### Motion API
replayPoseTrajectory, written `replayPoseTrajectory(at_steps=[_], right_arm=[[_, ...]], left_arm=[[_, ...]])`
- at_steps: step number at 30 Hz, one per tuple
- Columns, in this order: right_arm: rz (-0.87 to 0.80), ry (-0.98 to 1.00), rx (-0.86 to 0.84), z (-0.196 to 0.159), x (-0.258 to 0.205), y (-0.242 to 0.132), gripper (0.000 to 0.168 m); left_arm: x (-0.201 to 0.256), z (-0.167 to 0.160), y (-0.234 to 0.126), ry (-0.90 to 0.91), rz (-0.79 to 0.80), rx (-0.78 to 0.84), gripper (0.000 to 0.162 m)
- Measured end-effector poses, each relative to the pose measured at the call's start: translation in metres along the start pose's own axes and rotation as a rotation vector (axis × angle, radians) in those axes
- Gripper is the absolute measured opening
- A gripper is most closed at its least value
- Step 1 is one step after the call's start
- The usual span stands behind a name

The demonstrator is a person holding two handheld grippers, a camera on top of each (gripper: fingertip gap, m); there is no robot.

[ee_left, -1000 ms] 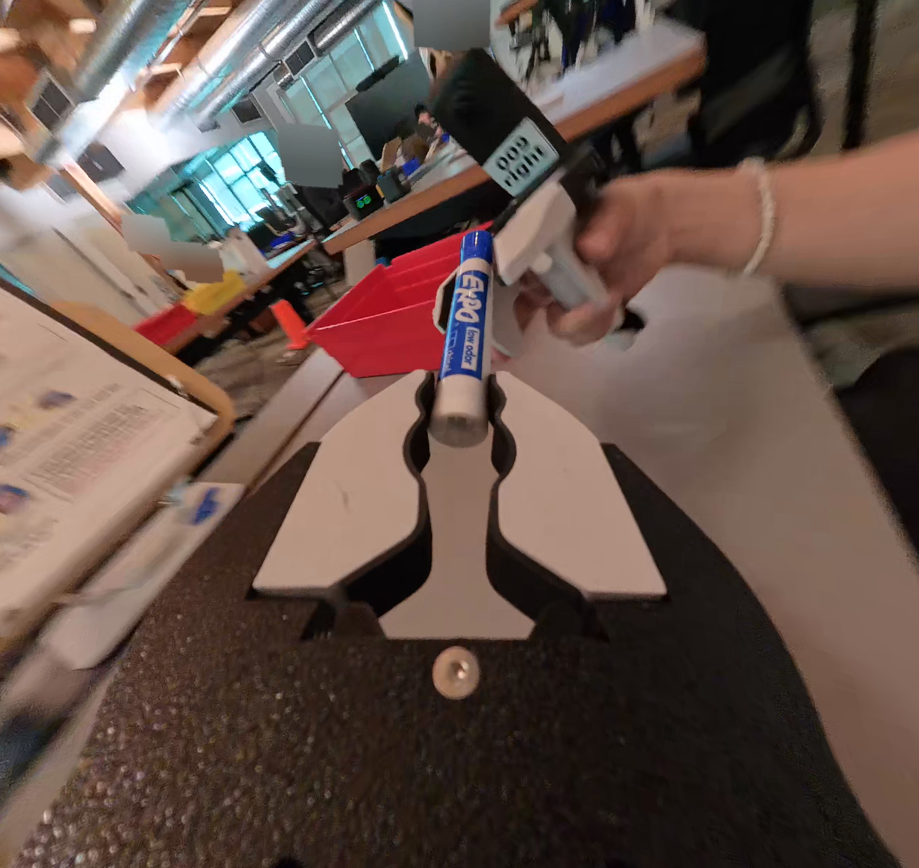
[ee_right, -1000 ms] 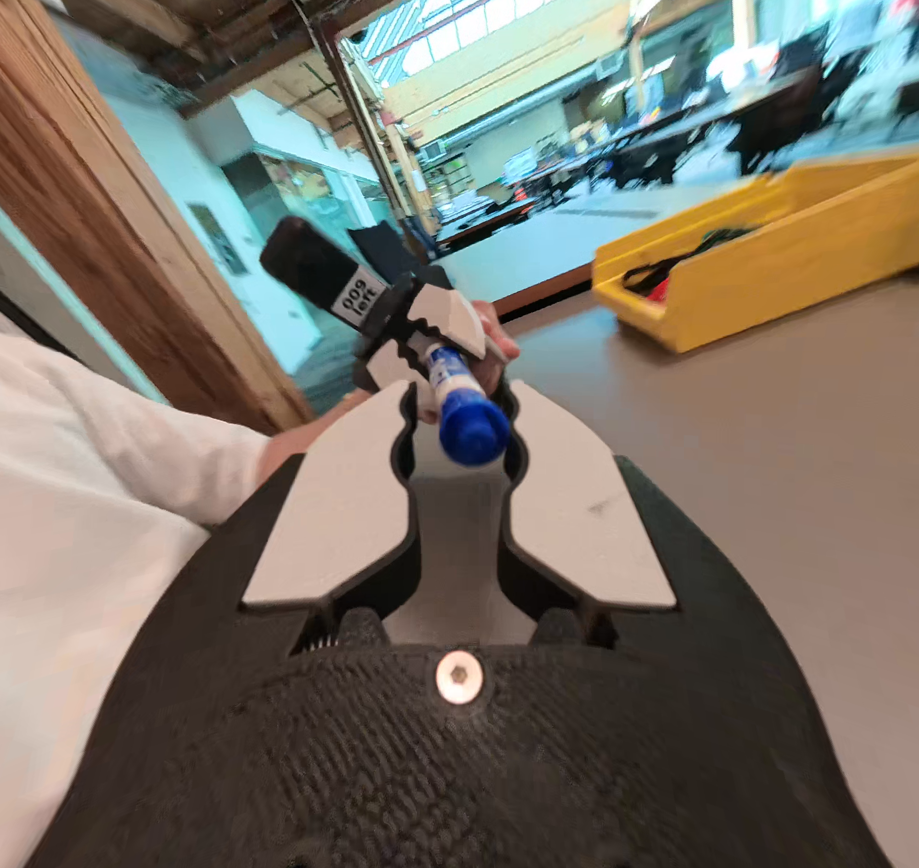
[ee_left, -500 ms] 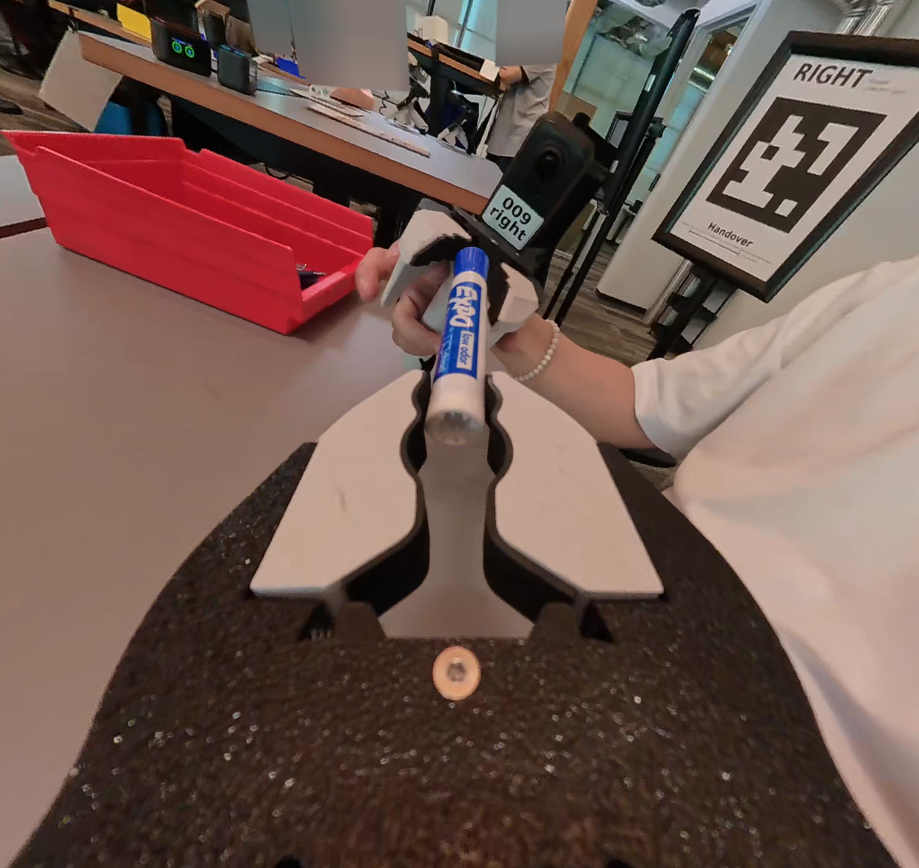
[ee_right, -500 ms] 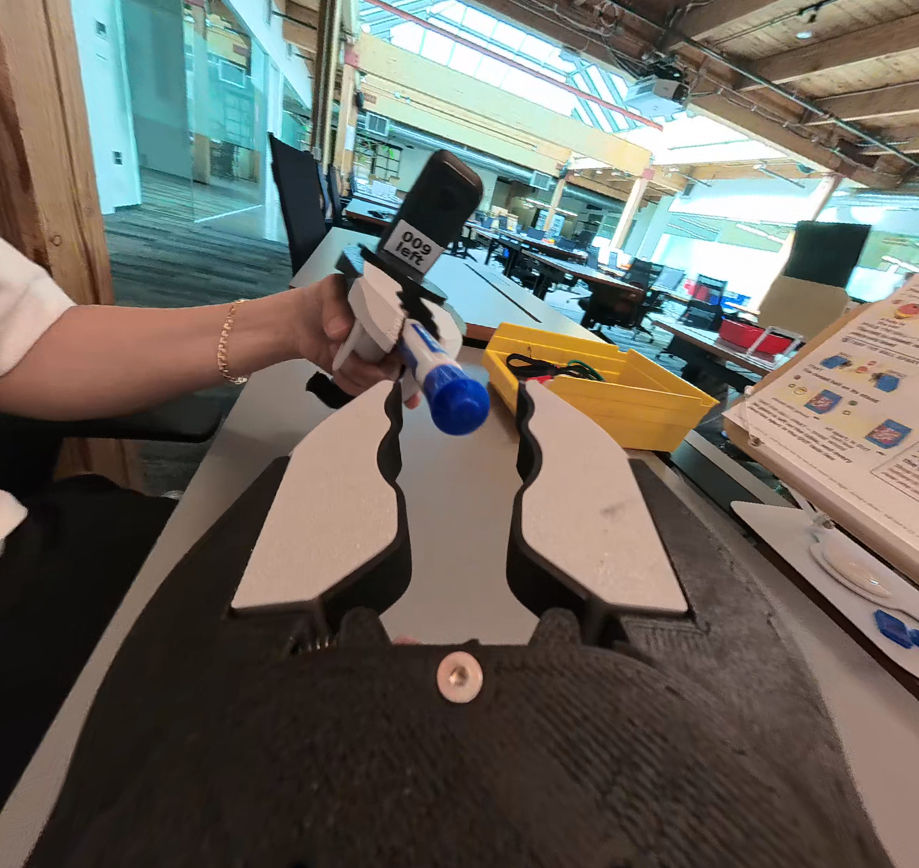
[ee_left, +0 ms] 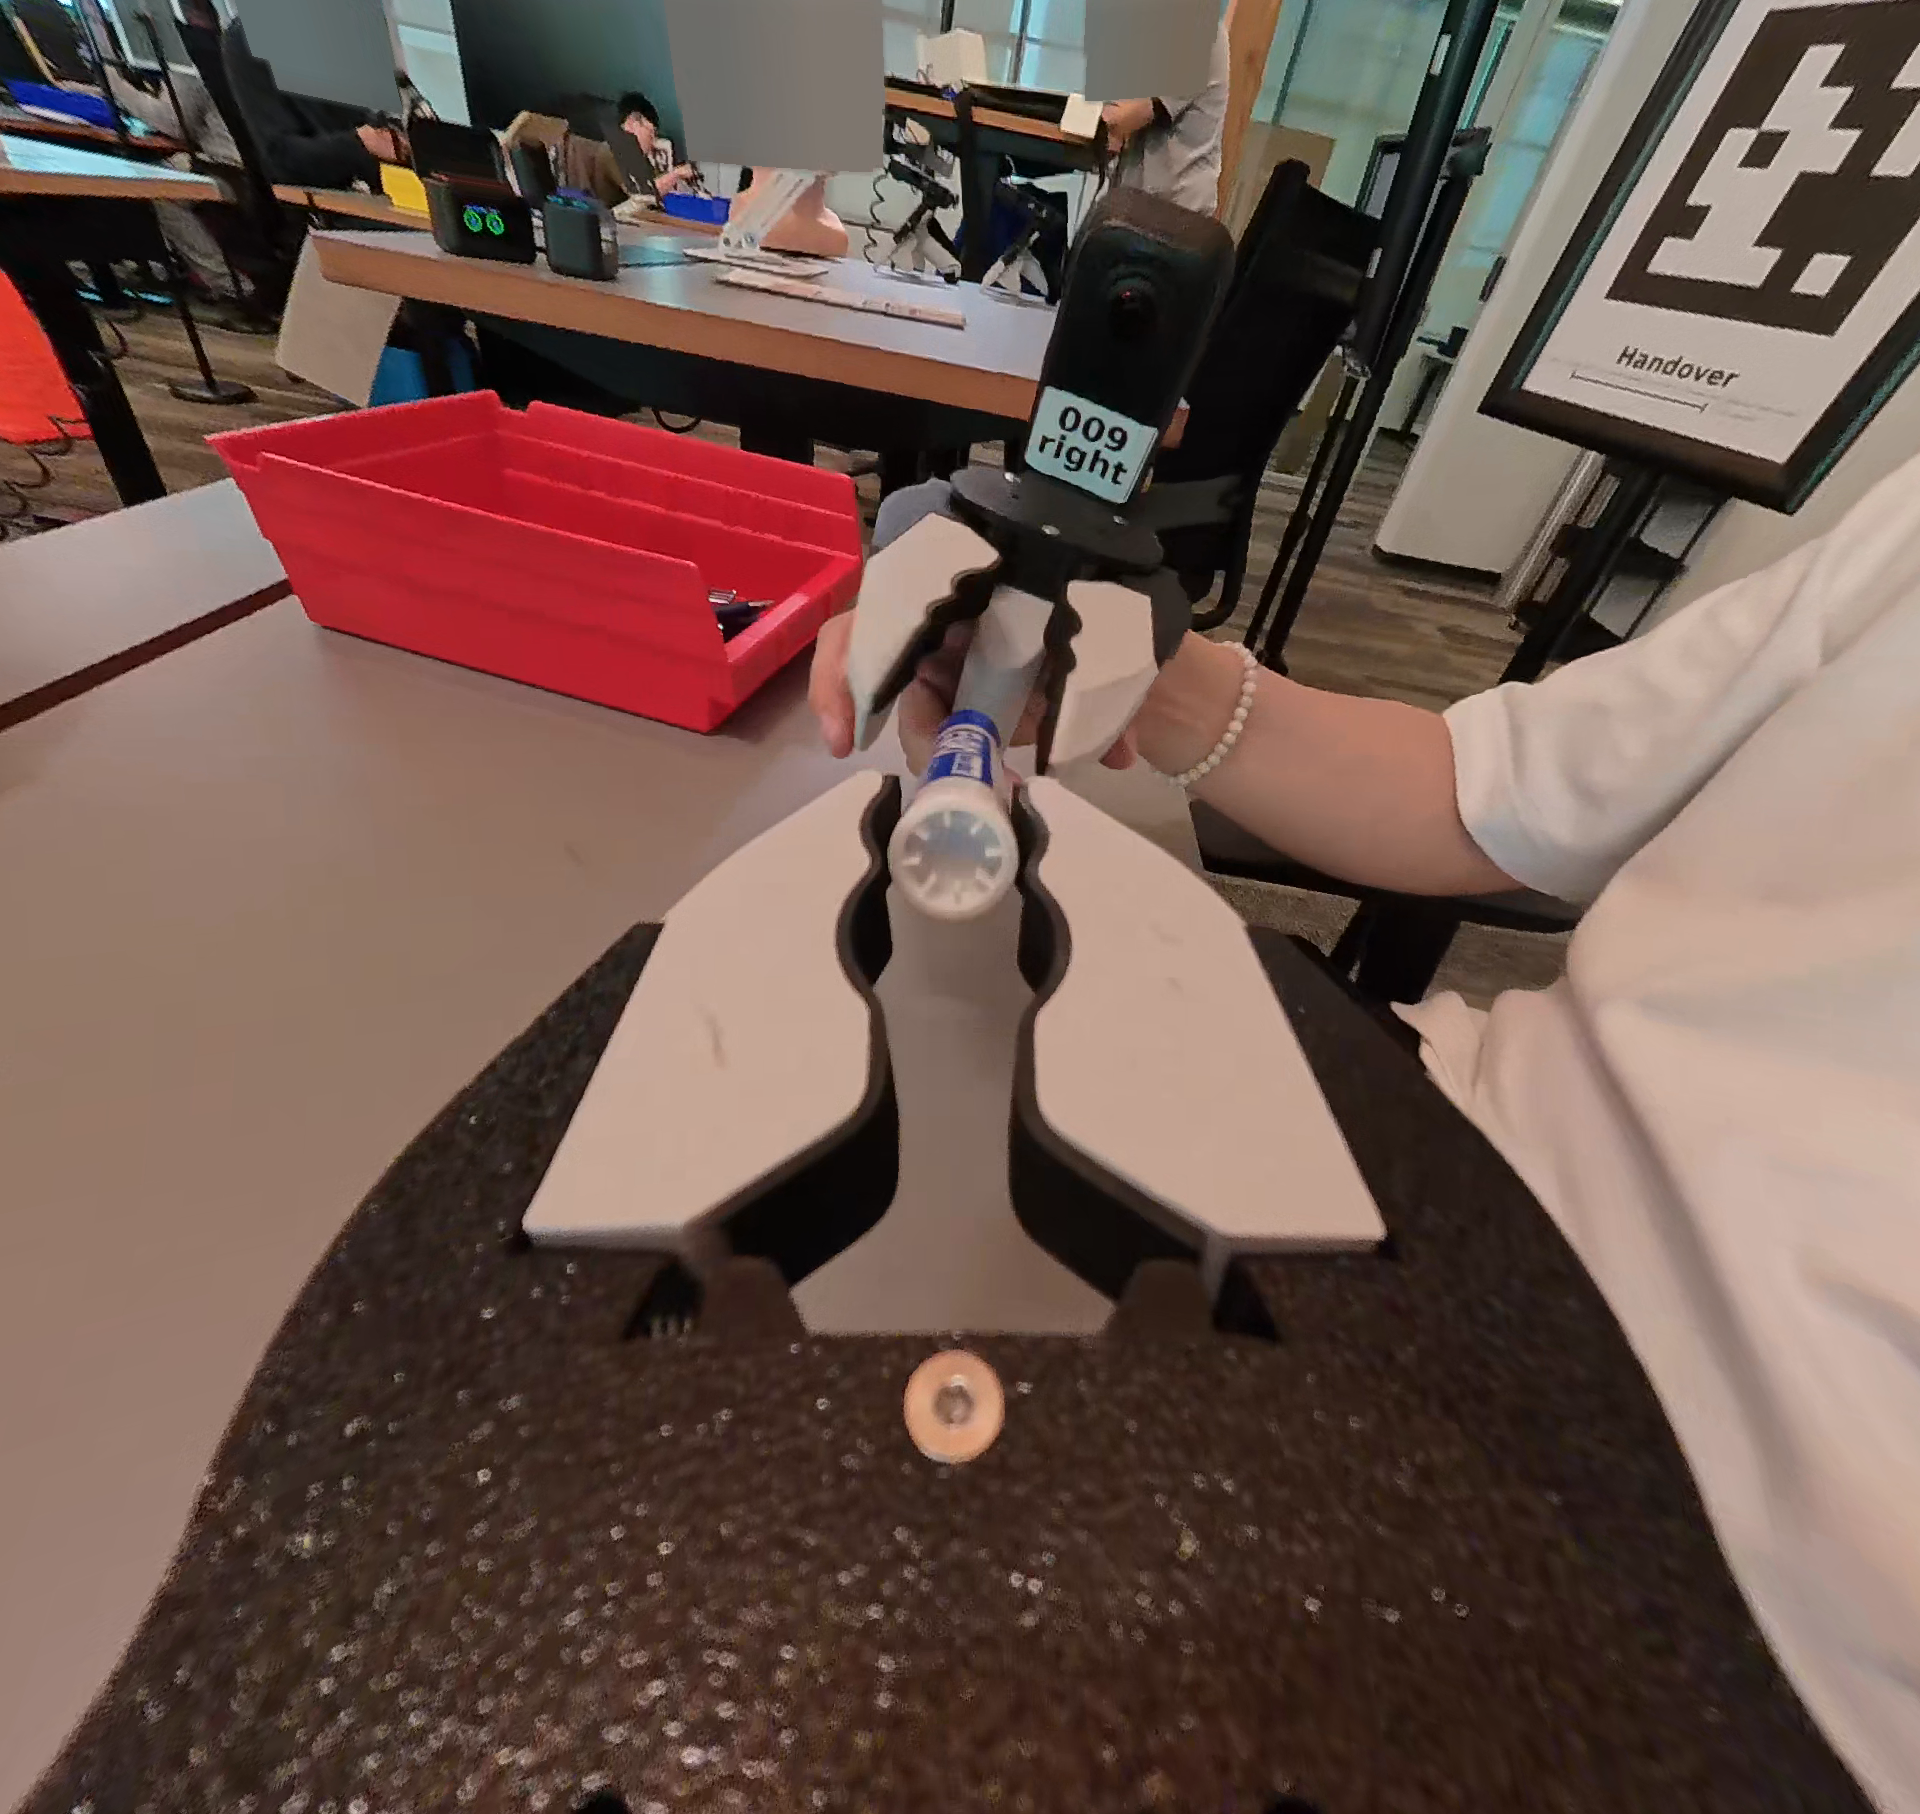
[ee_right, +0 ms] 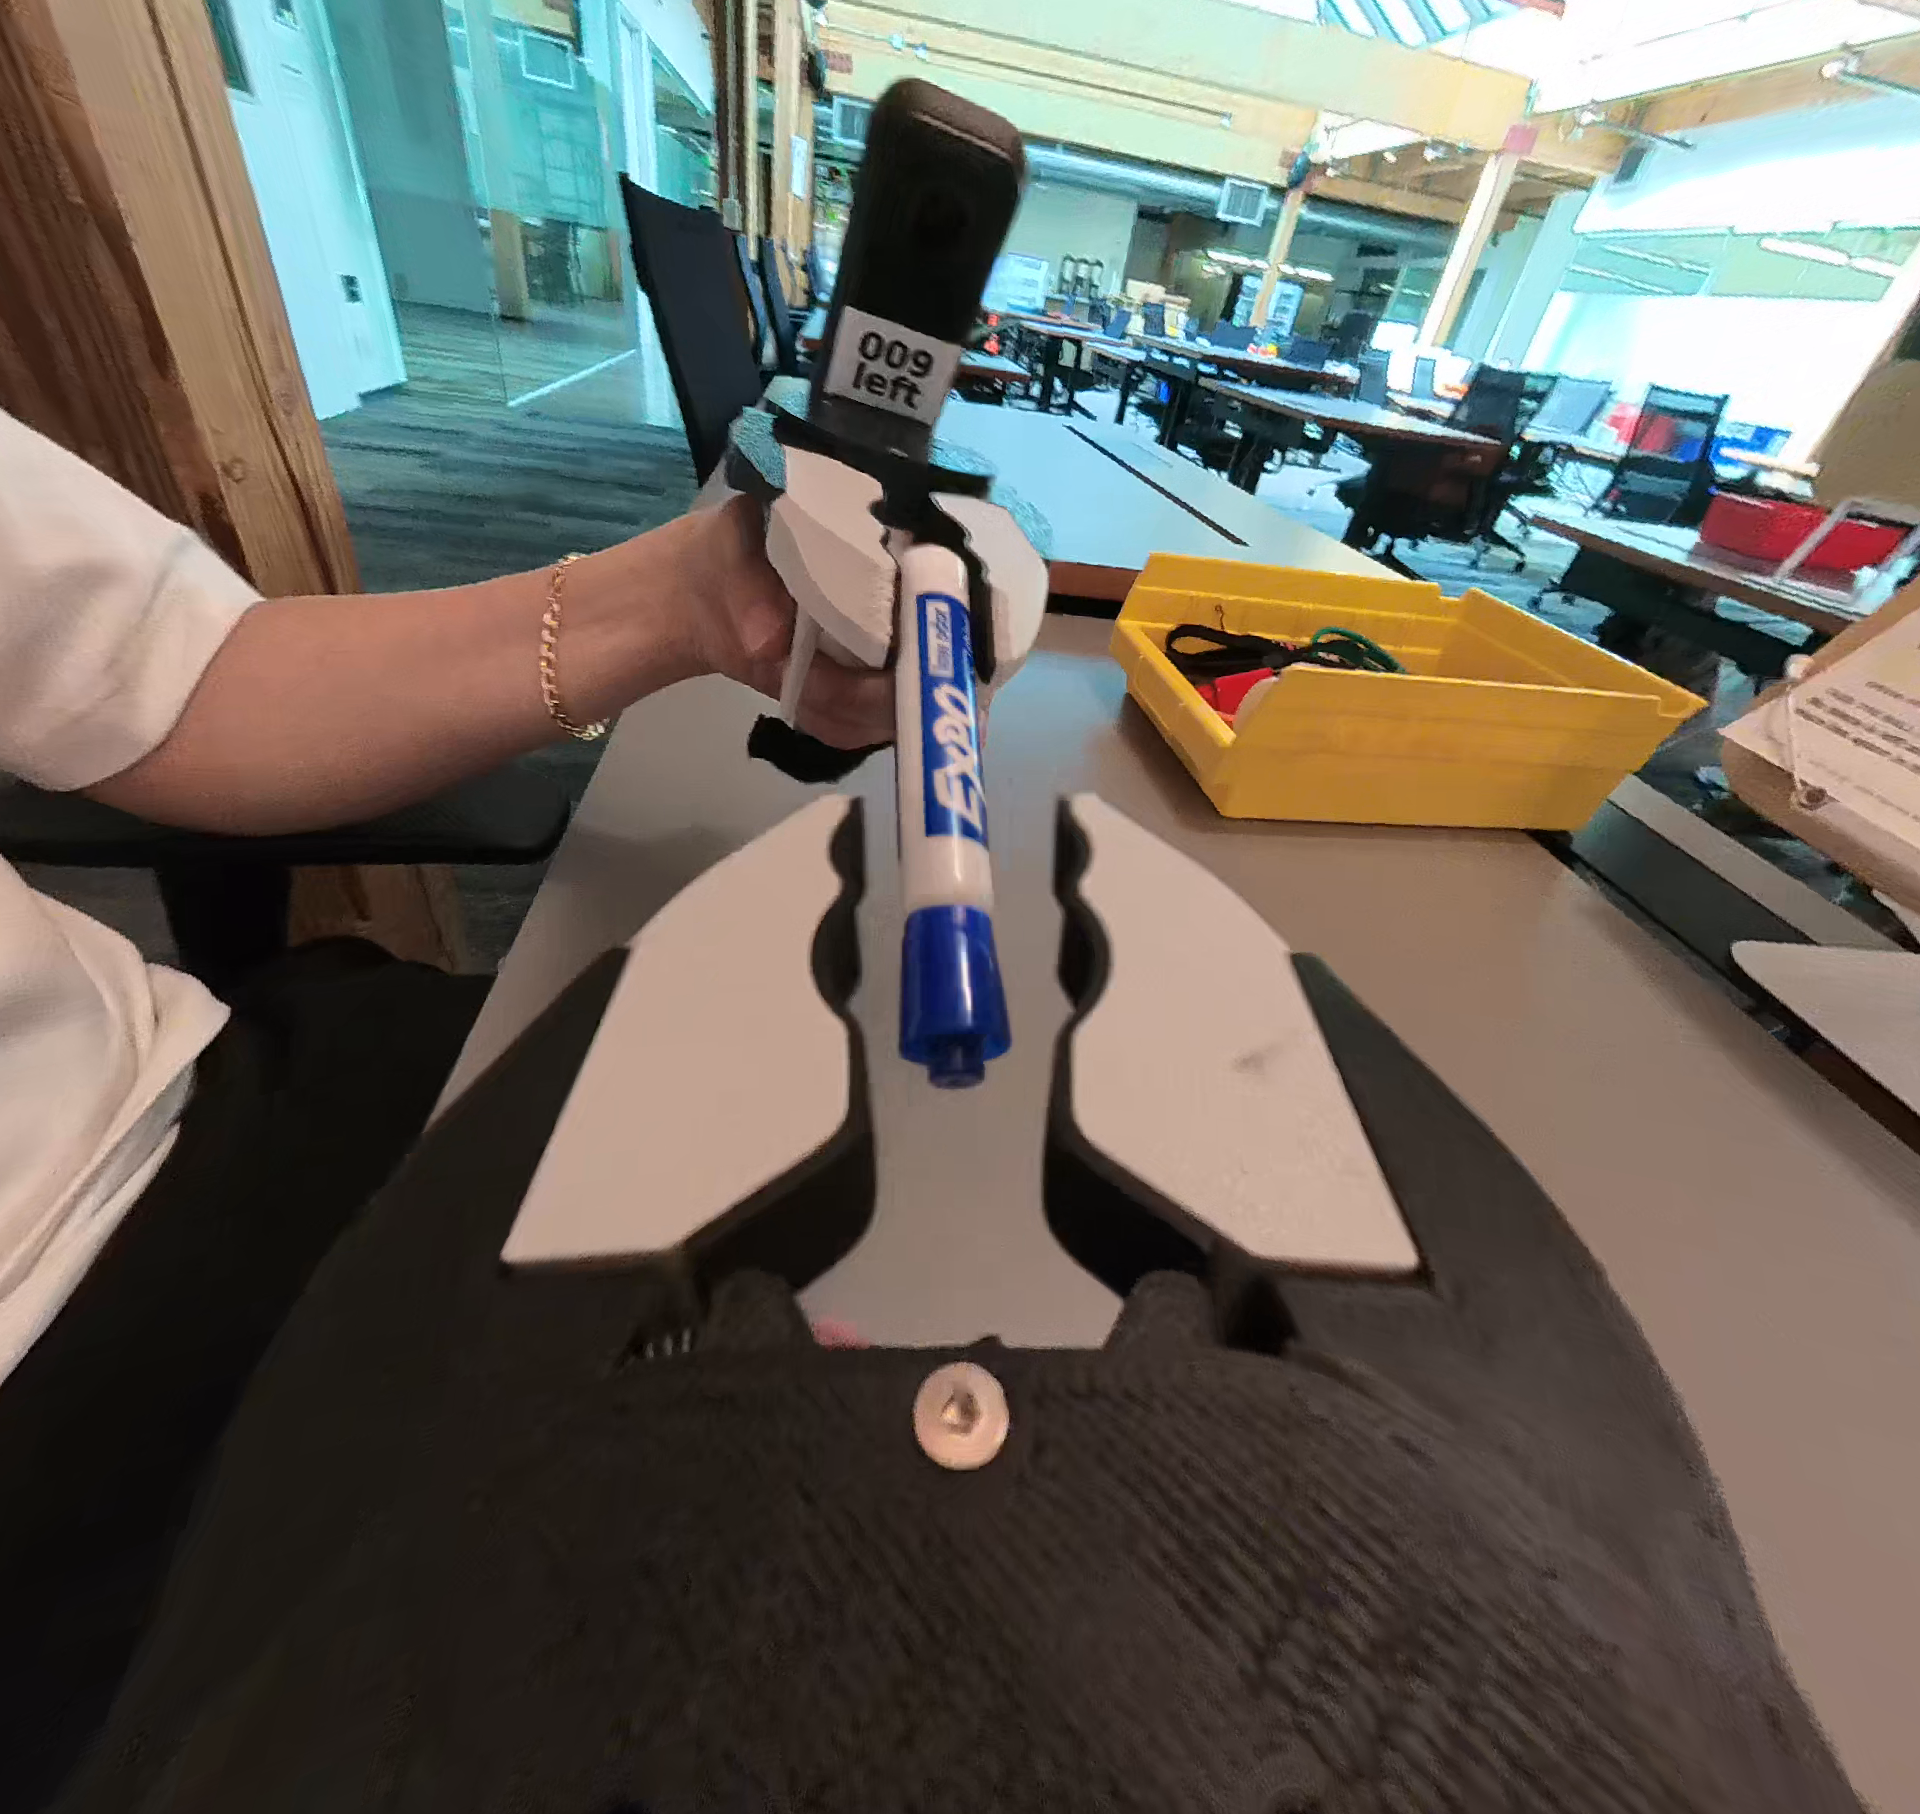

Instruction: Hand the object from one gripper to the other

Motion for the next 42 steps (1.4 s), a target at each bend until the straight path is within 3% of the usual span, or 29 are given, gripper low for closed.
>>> replayPoseTrajectory(at_steps=[3, 8, 14, 19, 23, 29, 34, 37, 40, 42], right_arm=[[-0.013, 0.021, 0.013, 0.000, 0.001, 0.001, 0.050], [-0.019, 0.022, 0.052, 0.001, 0.000, 0.006, 0.020], [0.015, 0.094, 0.016, 0.001, 0.000, 0.008, 0.018], [0.070, 0.525, 0.027, -0.001, 0.007, 0.003, 0.018], [0.161, 0.803, 0.048, -0.005, 0.007, -0.001, 0.018], [0.209, 0.873, -0.031, -0.015, 0.000, 0.002, 0.018], [0.117, 0.702, 0.022, -0.009, 0.008, 0.000, 0.022], [0.003, 0.382, 0.038, 0.000, 0.013, -0.003, 0.051], [-0.102, 0.054, 0.092, 0.011, 0.012, -0.006, 0.057], [-0.118, -0.015, 0.147, 0.017, 0.009, -0.003, 0.056]], left_arm=[[-0.001, 0.005, -0.002, 0.014, 0.013, 0.048, 0.020], [0.002, 0.006, 0.000, 0.035, -0.006, 0.086, 0.020], [0.000, 0.004, -0.002, 0.033, -0.008, 0.095, 0.021], [0.006, 0.004, -0.005, 0.484, 0.123, 0.037, 0.052], [0.015, -0.003, -0.001, 0.711, 0.095, -0.057, 0.049], [0.021, -0.012, 0.006, 0.802, 0.038, -0.091, 0.023], [0.013, -0.012, 0.007, 0.636, 0.062, -0.089, 0.020], [0.003, 0.001, 0.004, 0.382, 0.122, 0.032, 0.020], [-0.004, 0.013, 0.001, 0.084, 0.099, 0.198, 0.020], [-0.006, 0.015, 0.002, -0.074, 0.056, 0.257, 0.020]])
Point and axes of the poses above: each gripper's, where its closed fingertips meet, y out along the fingers, z out of its top, x = y × z across the jaws, the point moved 6 cm from there along -y, back along the fingers, and after that the axes turned 9 degrees about x, right-handed, at the moved point
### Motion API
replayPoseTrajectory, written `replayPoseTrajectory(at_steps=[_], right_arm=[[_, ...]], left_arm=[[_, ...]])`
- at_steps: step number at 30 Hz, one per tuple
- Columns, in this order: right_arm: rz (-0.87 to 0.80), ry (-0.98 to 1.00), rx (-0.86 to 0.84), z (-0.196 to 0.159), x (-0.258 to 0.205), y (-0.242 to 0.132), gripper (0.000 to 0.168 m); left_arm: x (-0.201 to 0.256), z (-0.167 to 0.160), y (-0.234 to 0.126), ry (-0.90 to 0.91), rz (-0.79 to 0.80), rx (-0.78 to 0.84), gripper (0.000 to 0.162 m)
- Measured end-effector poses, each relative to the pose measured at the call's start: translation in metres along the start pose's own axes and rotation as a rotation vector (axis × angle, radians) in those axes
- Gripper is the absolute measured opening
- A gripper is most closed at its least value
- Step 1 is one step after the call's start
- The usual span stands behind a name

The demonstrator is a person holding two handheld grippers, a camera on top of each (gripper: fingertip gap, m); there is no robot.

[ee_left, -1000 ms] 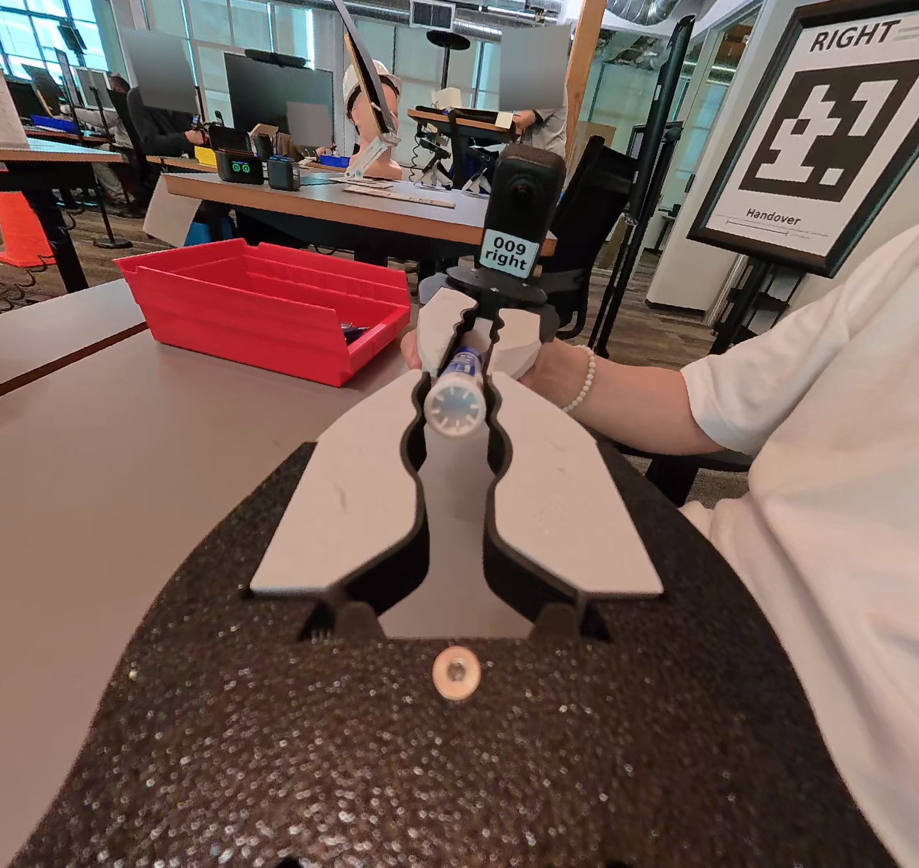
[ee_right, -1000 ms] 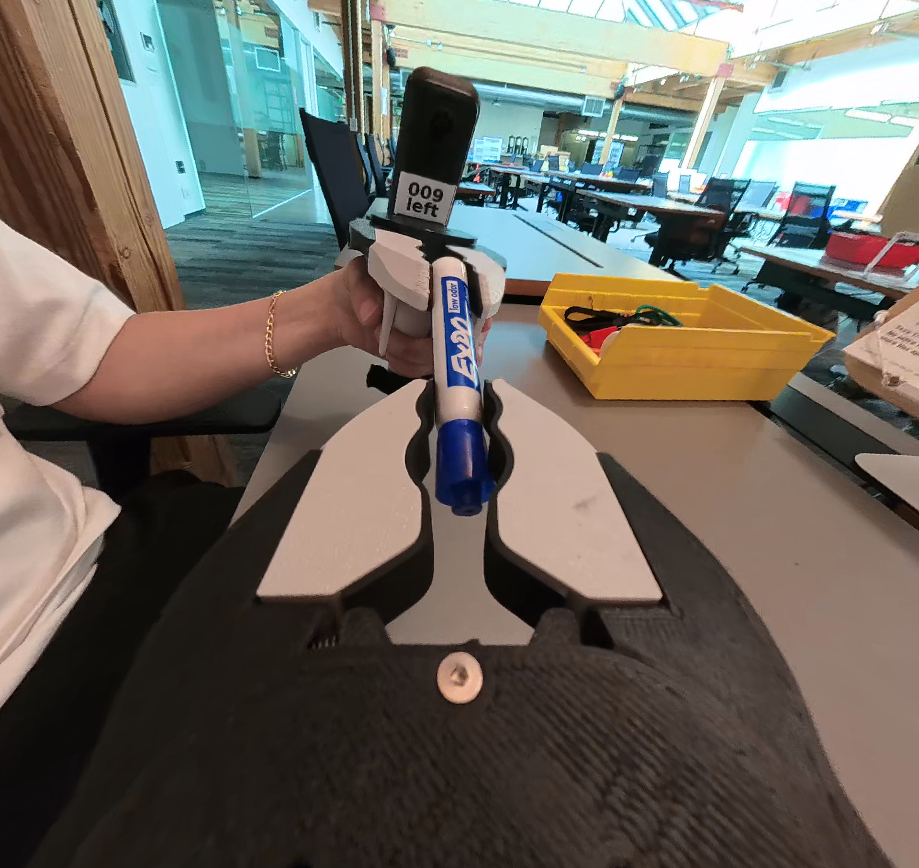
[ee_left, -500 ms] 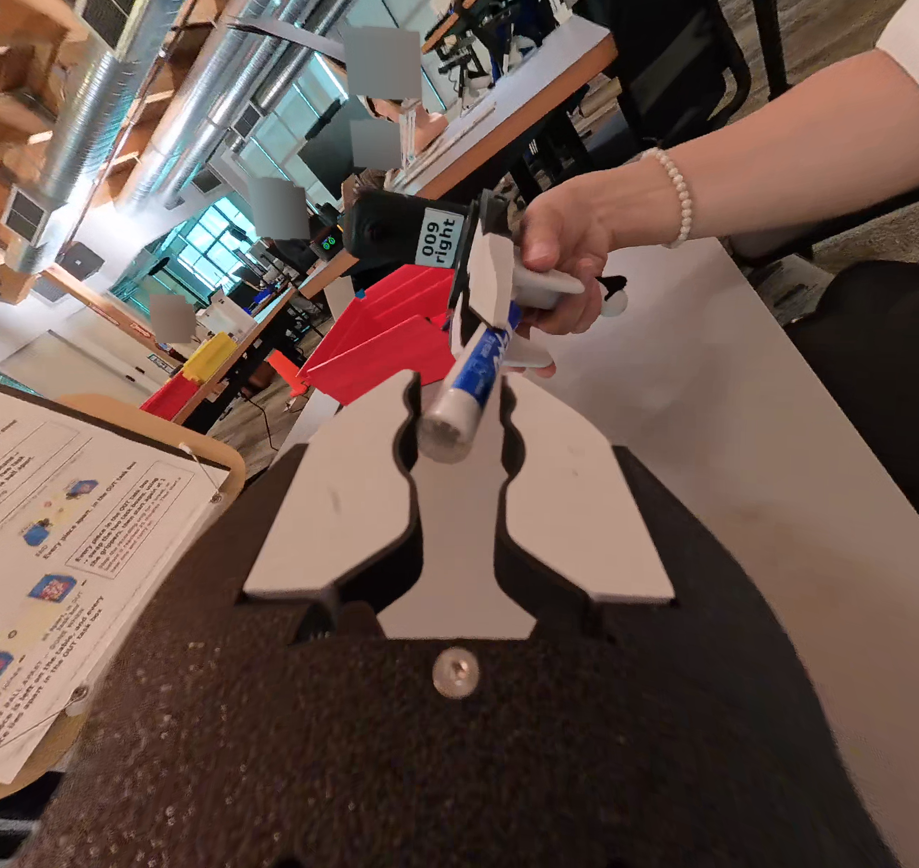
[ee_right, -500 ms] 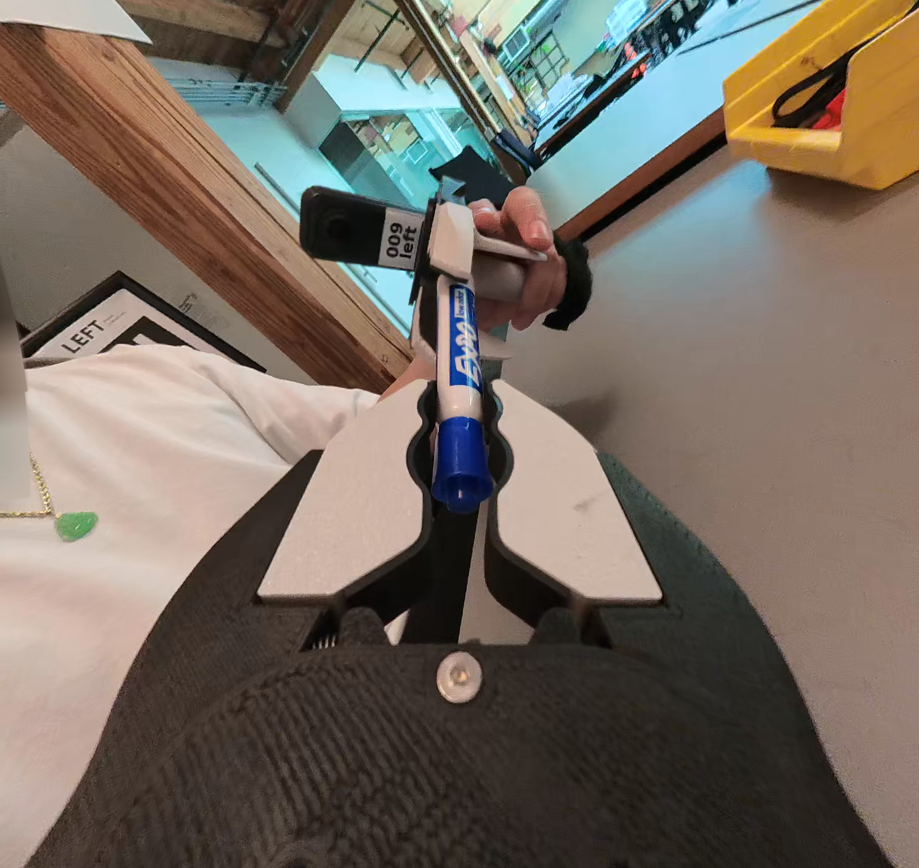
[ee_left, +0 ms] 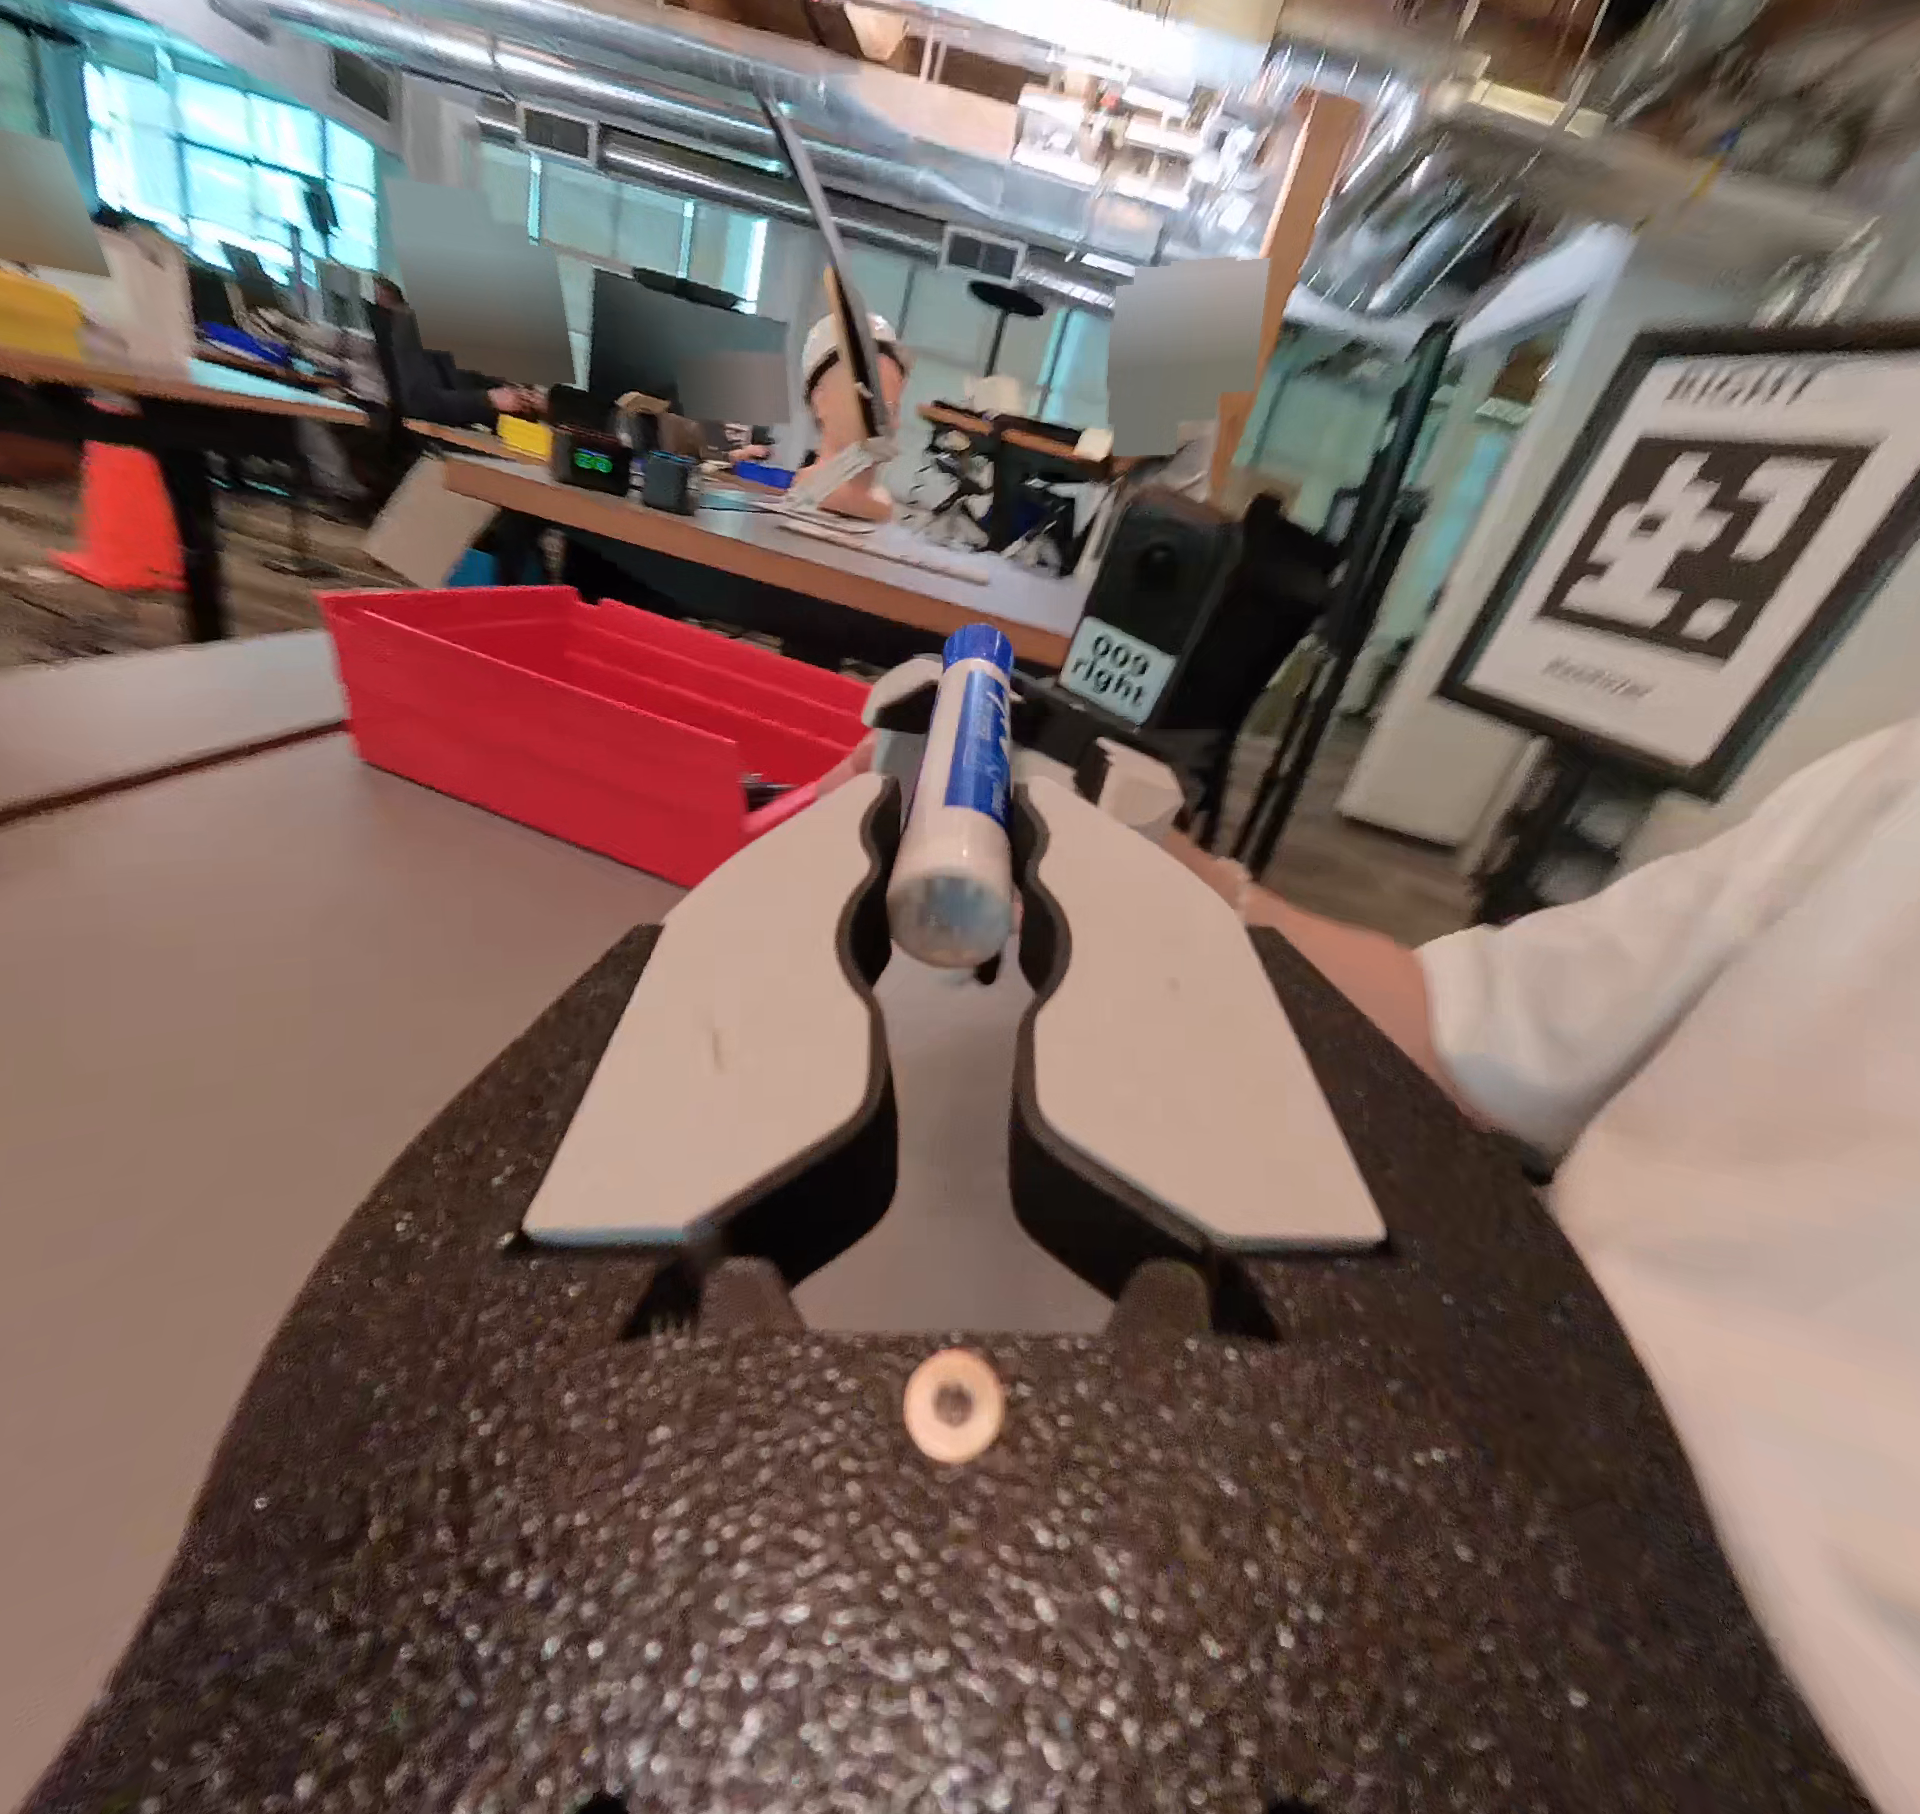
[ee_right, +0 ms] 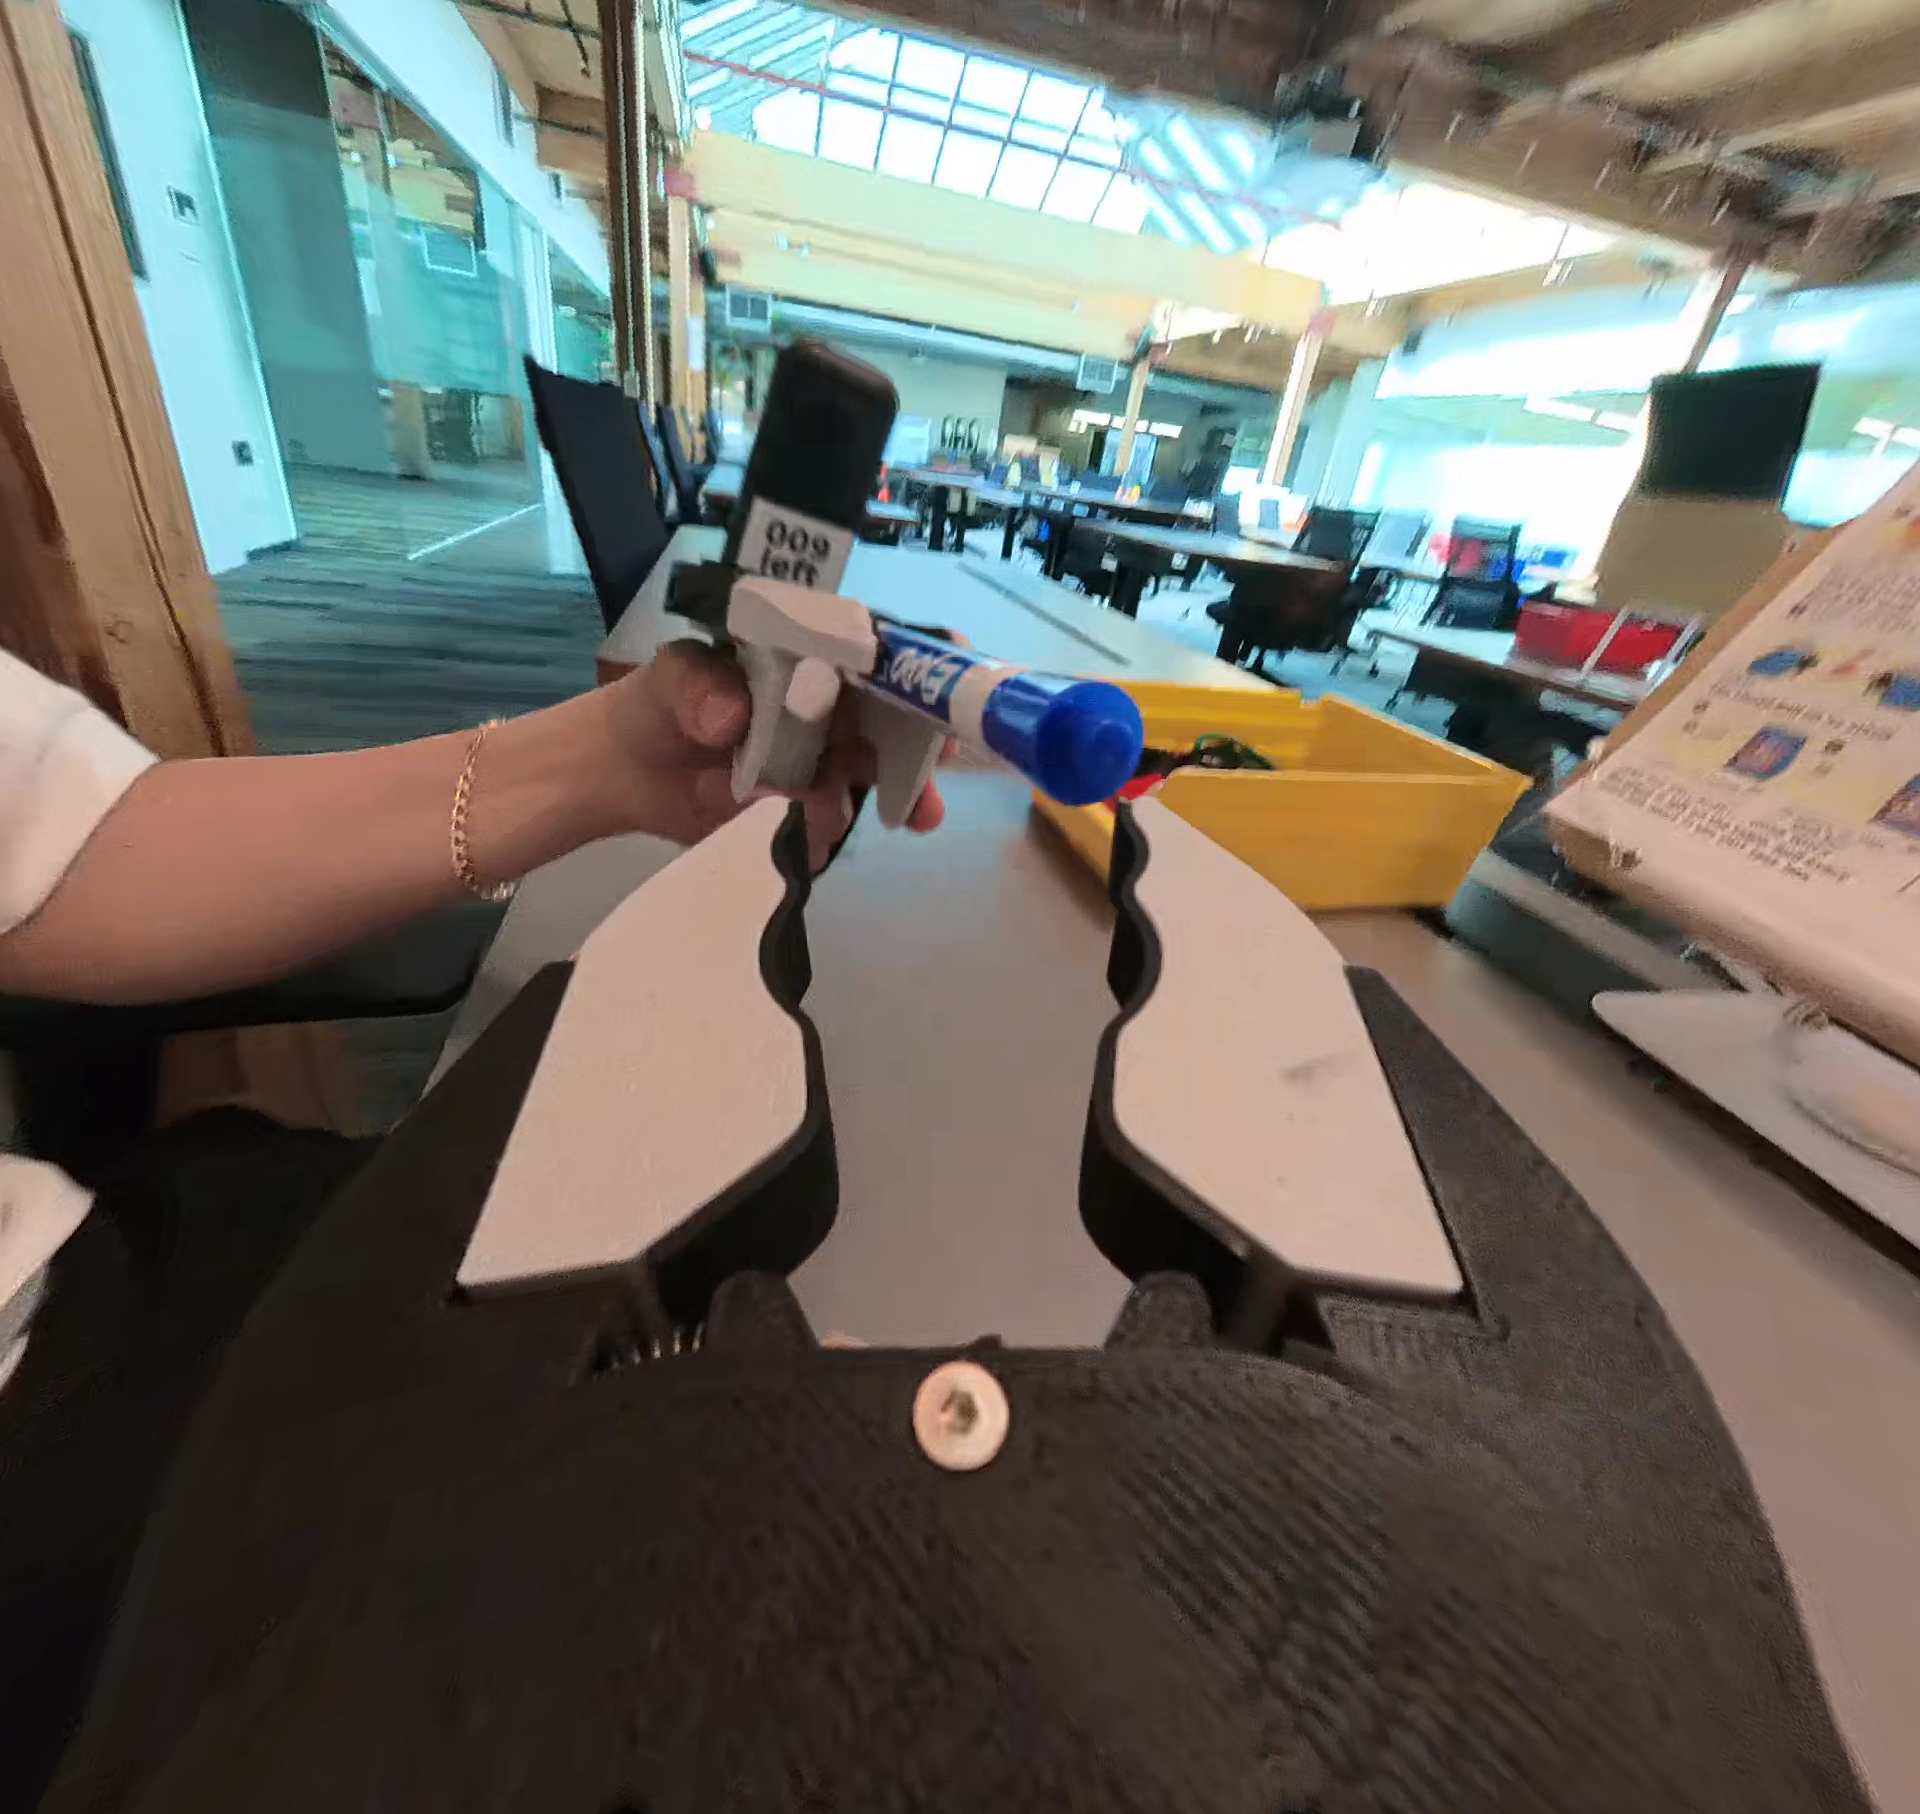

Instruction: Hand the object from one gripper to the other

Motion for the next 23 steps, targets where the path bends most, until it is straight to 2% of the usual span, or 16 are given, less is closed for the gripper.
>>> replayPoseTrajectory(at_steps=[4, 7, 12, 14, 16, 17, 20, 23], right_arm=[[-0.034, 0.067, 0.113, 0.002, 0.001, 0.006, 0.051], [-0.029, 0.079, 0.205, 0.007, -0.002, 0.007, 0.030], [-0.004, 0.123, 0.146, 0.007, -0.001, 0.007, 0.021], [-0.020, 0.139, 0.097, 0.007, 0.001, 0.008, 0.018], [-0.108, 0.063, 0.018, 0.004, 0.005, 0.008, 0.018], [-0.154, 0.013, -0.034, 0.003, 0.008, 0.008, 0.018], [-0.301, -0.147, -0.188, -0.004, 0.015, 0.008, 0.019], [-0.387, -0.379, -0.352, -0.014, 0.015, 0.010, 0.019]], left_arm=[[0.000, -0.009, 0.009, -0.216, -0.062, 0.038, 0.019], [0.001, -0.018, 0.017, -0.313, -0.106, 0.063, 0.020], [-0.003, -0.025, 0.020, -0.364, -0.120, 0.110, 0.021], [-0.009, -0.026, 0.019, -0.289, -0.042, 0.077, 0.029], [-0.015, -0.027, 0.015, -0.092, 0.099, -0.017, 0.050], [-0.016, -0.024, 0.014, 0.025, 0.167, -0.059, 0.053], [-0.001, -0.007, 0.020, 0.300, 0.301, -0.104, 0.051], [0.024, -0.001, 0.037, 0.388, 0.362, -0.145, 0.045]])
Point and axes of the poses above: each gripper's, where its closed fingertips meet, y out along the fingers, z out of its top, x = y × z across the jaws, the point moved 6 cm from there along -y, back along the fingers, and after that the axes turned 9 degrees about x, right-handed, at the moved point
